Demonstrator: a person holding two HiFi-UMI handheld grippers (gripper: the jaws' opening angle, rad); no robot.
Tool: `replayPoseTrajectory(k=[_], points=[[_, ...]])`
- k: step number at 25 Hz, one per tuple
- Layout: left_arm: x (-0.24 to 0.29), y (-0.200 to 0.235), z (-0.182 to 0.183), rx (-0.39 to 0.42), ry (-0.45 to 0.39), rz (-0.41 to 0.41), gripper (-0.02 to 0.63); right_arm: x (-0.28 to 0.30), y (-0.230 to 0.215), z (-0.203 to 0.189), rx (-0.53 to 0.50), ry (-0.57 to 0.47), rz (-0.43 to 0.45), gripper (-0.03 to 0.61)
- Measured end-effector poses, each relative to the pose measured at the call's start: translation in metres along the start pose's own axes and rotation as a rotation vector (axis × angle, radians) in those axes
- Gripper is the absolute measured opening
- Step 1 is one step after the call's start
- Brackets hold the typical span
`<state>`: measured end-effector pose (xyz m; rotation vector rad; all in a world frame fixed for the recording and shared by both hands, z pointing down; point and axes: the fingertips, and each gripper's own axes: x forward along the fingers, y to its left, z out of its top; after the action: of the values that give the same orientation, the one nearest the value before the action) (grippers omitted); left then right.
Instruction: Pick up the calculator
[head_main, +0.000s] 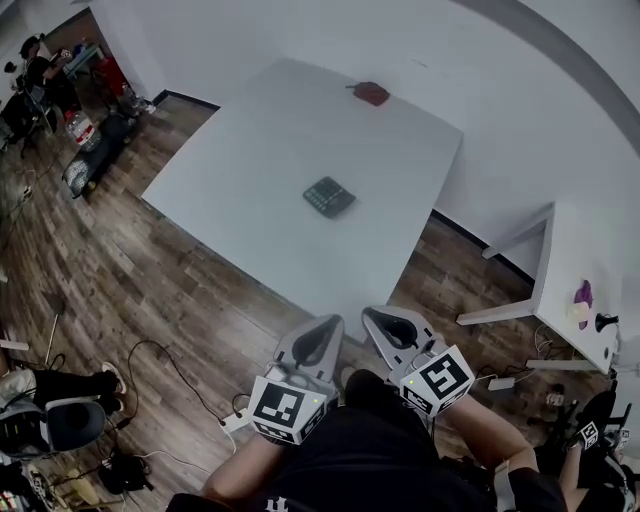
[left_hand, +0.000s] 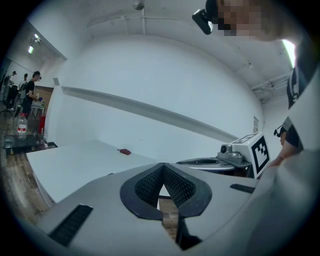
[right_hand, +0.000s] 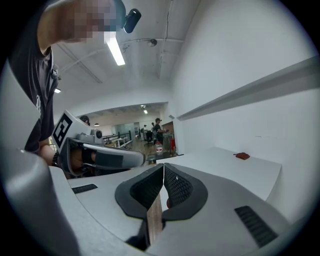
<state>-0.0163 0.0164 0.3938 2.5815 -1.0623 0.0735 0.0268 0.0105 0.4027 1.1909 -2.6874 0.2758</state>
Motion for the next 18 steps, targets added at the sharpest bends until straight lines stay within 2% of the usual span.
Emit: replayPoseTrajectory(k=[7, 12, 18], points=[[0.024, 0.026, 0.003, -0.030, 0.008, 0.026, 0.006, 0.041, -0.043, -0.011, -0.073, 0.041, 0.009, 0.012], [0.047, 0.053, 0.000, -0.051, 0.019, 0.052, 0.006, 0.085, -0.080, -0.032, -0.170, 0.101, 0.019, 0.012], [0.084, 0.079, -0.012, -0.081, 0.072, 0.084, 0.006, 0.143, -0.135, -0.081, -0.425, 0.190, 0.049, 0.023]])
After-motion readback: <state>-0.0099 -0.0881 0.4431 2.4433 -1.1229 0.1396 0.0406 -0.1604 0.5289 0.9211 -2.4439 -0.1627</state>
